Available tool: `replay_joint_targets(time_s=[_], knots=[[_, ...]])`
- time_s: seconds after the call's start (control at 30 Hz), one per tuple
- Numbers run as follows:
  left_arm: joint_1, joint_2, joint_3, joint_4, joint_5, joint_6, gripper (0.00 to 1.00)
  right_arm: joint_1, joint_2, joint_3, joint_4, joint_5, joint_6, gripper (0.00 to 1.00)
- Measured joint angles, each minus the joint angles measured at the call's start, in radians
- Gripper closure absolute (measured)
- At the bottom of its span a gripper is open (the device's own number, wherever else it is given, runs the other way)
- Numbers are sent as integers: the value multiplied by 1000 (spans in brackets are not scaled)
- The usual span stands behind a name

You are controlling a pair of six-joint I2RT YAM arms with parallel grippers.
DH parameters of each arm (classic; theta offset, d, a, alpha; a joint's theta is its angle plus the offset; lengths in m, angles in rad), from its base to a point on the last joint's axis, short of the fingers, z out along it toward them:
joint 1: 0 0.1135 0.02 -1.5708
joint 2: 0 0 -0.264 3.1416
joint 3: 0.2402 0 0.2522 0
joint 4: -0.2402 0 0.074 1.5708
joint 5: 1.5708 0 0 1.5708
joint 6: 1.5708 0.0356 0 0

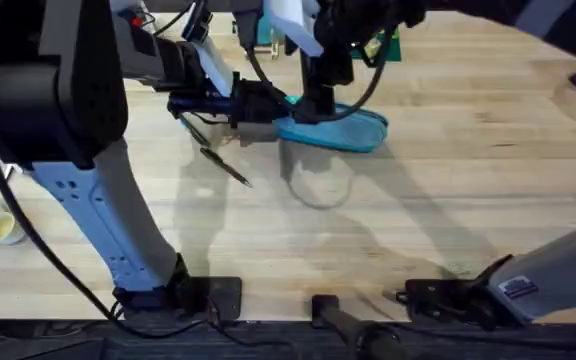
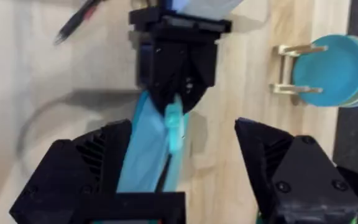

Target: Unzip the bag, pick up the pens from the table one at a time and place them inside, then zip the bag closed.

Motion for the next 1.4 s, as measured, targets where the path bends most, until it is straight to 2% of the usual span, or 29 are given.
replay_joint_targets(time_s=[0.23, 0.47, 0.7, 0.77, 0.9, 0.93, 1.0, 1.4], knots=[[0, 0, 0, 0, 0, 0, 959, -33, -44, 0, -90, 0, 70, 5], [0, 0, 0, 0, 0, 0, 959, -107, -168, 0, -125, 3, 212, 6], [0, 0, 0, 0, 0, 0, 959, -156, -302, 0, -317, 3, 308, 6], [0, 0, 0, 3, 1, 2, 738, -156, -328, 0, -352, 3, 318, 5], [0, 0, 0, 2, 1, 0, 116, -156, -377, 0, -391, 3, 330, 6], [0, 0, 0, 0, 1, -3, 37, -156, -392, 0, -396, 3, 333, 6], [-1, 0, 0, 0, 1, -4, 10, -156, -419, 0, -404, 3, 334, 6], [3, 0, 0, 2, 26, -21, 8, -156, -551, 0, -463, 3, 365, 5]])
